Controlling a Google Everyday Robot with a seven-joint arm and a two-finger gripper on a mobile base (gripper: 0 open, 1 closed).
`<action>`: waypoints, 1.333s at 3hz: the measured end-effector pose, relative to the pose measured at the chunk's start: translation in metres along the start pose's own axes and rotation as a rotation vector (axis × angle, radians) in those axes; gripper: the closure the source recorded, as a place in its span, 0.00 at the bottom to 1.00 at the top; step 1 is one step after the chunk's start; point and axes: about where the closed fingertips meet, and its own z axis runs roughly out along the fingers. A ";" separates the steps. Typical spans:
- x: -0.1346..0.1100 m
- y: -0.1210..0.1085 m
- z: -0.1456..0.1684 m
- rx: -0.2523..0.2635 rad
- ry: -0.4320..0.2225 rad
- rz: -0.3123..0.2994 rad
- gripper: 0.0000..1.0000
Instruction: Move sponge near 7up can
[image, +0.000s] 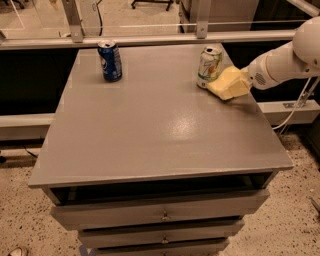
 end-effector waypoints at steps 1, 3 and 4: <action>-0.002 0.002 0.005 -0.022 -0.001 -0.003 0.00; -0.009 0.014 -0.003 -0.067 -0.022 -0.008 0.00; -0.014 0.033 -0.040 -0.129 -0.098 -0.022 0.00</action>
Offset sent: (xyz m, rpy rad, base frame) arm 0.0029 0.0109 -0.0056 0.0206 0.0362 0.0453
